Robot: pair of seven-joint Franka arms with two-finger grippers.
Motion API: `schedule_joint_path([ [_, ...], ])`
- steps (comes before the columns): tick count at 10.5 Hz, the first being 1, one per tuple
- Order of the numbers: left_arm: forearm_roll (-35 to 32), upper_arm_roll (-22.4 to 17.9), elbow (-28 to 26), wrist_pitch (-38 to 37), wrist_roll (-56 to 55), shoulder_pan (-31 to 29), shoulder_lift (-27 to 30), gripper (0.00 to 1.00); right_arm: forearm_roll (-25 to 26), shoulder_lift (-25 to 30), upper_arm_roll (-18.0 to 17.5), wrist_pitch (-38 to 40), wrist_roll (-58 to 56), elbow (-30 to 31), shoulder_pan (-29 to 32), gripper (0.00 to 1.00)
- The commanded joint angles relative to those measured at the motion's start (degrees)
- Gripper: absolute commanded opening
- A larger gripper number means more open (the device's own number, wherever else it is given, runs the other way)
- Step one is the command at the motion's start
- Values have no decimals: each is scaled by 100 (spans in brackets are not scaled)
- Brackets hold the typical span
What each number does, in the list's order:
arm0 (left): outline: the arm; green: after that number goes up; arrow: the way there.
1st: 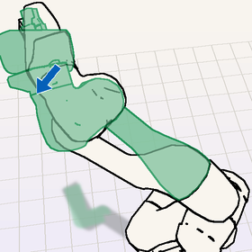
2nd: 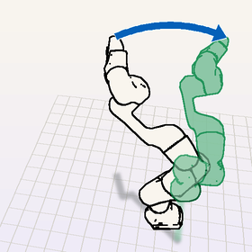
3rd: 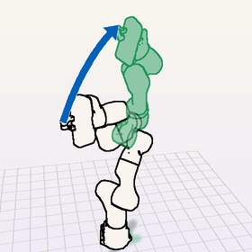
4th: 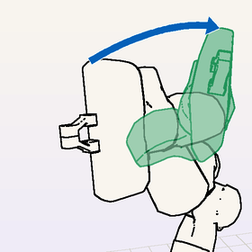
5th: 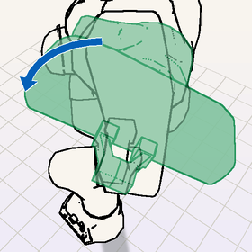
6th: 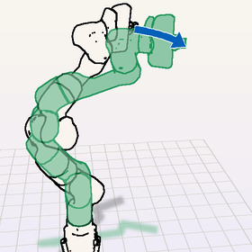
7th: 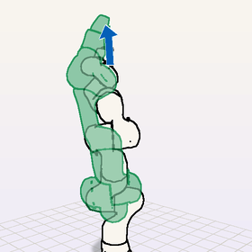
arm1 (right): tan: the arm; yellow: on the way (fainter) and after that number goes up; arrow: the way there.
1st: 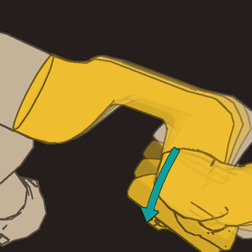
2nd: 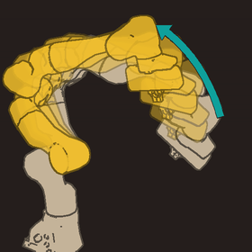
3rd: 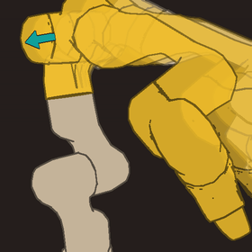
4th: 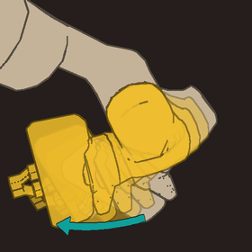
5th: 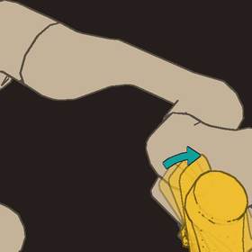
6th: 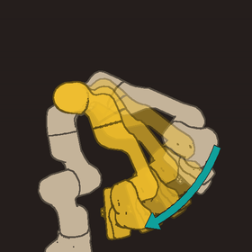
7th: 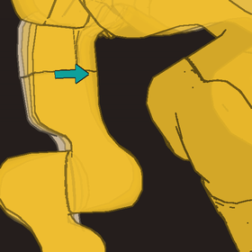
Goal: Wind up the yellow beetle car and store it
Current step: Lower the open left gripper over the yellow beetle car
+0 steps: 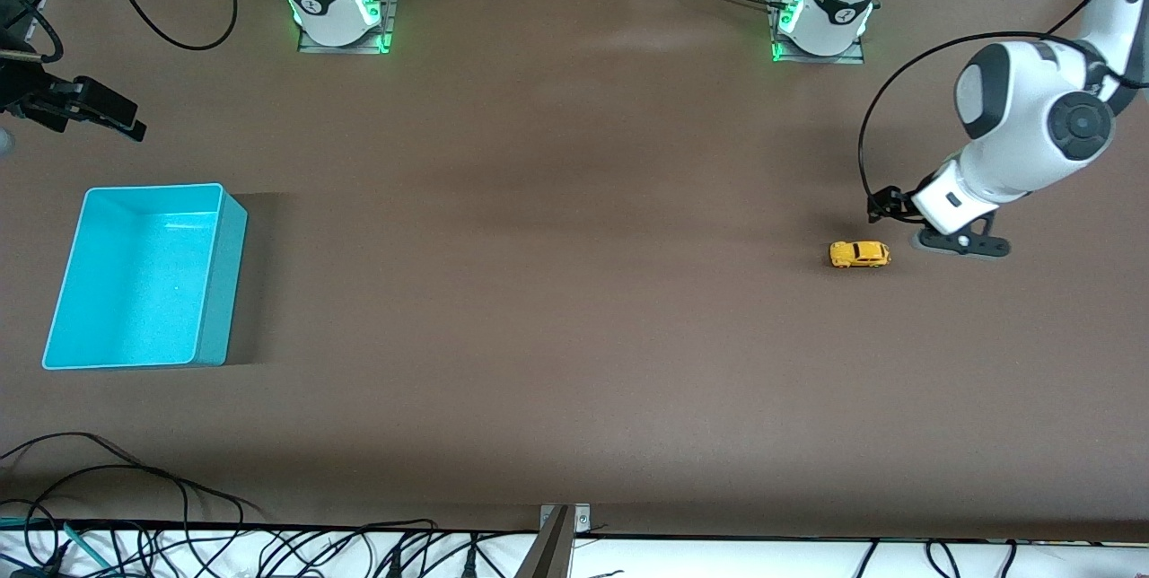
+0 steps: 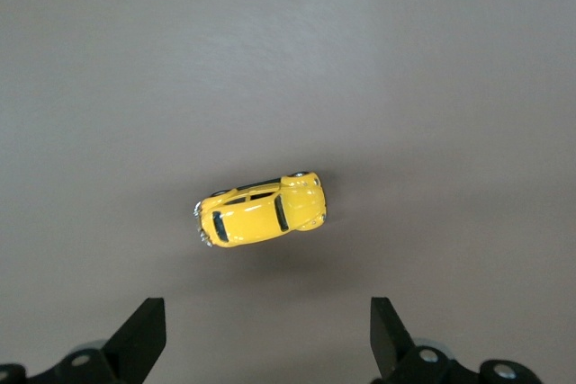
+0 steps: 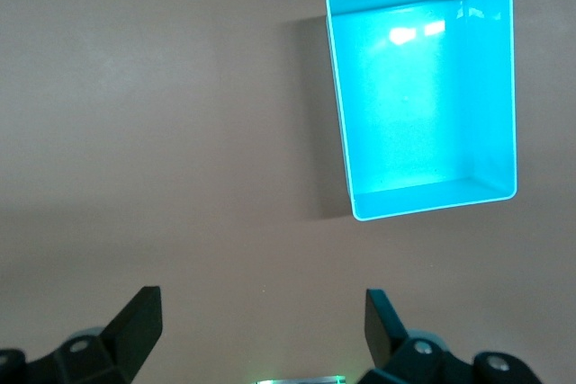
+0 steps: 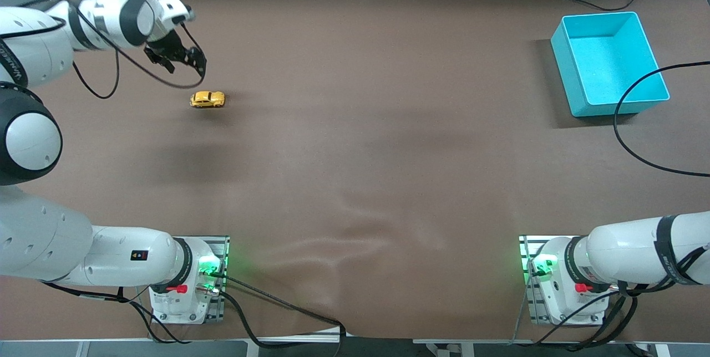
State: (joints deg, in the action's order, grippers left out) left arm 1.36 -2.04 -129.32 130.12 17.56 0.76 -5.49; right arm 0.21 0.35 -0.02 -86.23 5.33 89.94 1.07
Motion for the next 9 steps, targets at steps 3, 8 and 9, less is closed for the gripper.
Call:
schedule_joint_path([
  [3,14,-25,-225,267,2588,-23,-171,100,-56,0,-24,97,29,-109,25,100],
  [8,14,-86,-225,1111,5177,-49,-698,100,-56,0,-24,97,29,-109,16,100],
  [9,5,-86,-225,1120,5492,-49,-812,100,-56,0,-24,97,29,-109,16,100],
])
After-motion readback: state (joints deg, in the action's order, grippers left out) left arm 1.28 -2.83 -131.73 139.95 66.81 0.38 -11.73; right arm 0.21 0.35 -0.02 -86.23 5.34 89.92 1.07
